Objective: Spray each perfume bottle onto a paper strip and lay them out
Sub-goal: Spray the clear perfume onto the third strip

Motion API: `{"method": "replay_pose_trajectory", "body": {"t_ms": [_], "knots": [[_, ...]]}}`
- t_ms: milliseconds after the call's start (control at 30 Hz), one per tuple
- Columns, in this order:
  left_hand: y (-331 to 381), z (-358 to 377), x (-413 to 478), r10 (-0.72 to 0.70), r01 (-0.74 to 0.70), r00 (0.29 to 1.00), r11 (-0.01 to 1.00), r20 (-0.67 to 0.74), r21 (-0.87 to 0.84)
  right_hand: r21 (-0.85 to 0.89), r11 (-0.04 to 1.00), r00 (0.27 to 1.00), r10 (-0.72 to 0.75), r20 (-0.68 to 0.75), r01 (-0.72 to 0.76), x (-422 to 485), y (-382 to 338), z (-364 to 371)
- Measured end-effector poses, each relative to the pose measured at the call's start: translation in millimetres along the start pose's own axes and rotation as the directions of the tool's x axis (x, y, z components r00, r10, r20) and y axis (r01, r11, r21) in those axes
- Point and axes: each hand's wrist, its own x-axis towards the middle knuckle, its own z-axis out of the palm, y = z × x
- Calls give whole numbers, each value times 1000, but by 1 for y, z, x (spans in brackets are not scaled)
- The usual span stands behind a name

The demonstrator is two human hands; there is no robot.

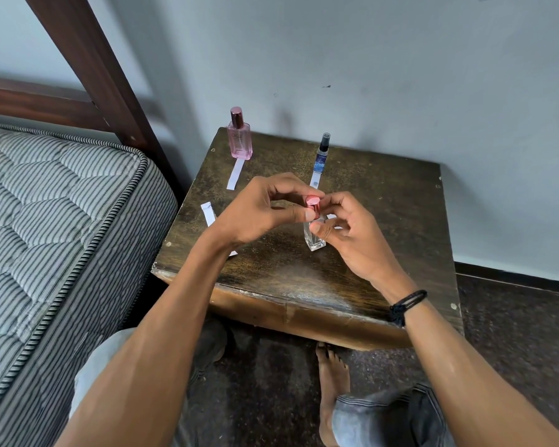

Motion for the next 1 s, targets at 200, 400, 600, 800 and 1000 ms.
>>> {"method": "replay_pose_trajectory", "body": {"t_ms": [200, 400, 600, 800, 1000], "knots": [[-1, 3, 0, 71, -70, 997, 993, -11, 91, -26, 1000, 1000, 8, 28, -8, -2, -3, -2], [2, 9, 1, 58, -59, 998, 995, 15, 80, 54, 998, 999, 39, 31, -40, -4, -6, -11], [2, 11, -1, 11, -10, 997, 1000, 81, -5, 43, 999, 1000, 19, -1, -19, 0, -8, -34], [2, 16, -2, -12, 16, 995, 999, 94, -44, -218, 976, 968, -33, -247, -23, 19, 10, -49], [0, 17, -2, -15, 18, 995, 1000, 99, -24, -529, 849, 997, -44, -66, 2, 40, 23, -40]]}}
